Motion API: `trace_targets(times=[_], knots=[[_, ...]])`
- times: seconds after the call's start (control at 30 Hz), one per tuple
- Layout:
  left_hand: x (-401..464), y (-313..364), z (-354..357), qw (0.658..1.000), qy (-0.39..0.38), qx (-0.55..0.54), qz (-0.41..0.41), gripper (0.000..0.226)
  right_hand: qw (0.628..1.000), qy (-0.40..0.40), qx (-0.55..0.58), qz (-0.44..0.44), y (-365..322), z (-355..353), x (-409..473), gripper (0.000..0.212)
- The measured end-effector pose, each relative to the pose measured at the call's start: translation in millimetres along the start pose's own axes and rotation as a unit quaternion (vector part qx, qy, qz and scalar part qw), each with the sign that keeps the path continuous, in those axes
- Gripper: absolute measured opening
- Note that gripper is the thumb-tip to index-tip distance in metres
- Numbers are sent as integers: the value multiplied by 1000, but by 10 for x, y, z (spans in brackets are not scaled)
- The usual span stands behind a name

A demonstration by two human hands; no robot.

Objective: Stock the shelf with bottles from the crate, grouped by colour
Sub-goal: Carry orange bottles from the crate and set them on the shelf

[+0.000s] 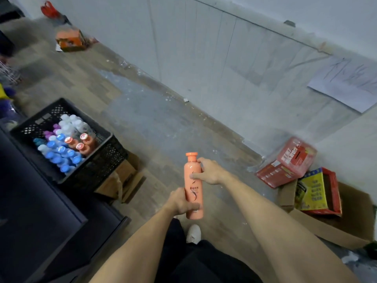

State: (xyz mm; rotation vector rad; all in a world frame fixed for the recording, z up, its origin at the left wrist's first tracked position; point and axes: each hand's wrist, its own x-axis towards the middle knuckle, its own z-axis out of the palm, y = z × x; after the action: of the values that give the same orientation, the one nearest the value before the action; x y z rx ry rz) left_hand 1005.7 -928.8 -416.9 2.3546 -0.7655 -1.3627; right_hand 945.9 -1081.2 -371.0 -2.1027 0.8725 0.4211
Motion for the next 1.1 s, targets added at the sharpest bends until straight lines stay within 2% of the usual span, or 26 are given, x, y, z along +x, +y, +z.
trace_targets(times=[0.2,0.3,0.63,0.9,1.1], knots=[[655,378,-376,999,-11,-29,-7,54,1000,-7,-7,10,-52,-498,689,56],[1025,581,-679,999,-12,-30,-12,61,1000,-3,-20,10,-149,-799,1122,54],[2397,1045,-2205,999,6,-46,-1,59,1000,5,-27,-5,-994,-1765,2761,55],[2903,839,-3126,992,56,-113,-28,54,992,-55,-95,-66,-1909,-1978,3786,54],[3020,330,-3790,964,138,-203,-102,57,964,-132,-165,-161,-2880,-1703,4505,50]])
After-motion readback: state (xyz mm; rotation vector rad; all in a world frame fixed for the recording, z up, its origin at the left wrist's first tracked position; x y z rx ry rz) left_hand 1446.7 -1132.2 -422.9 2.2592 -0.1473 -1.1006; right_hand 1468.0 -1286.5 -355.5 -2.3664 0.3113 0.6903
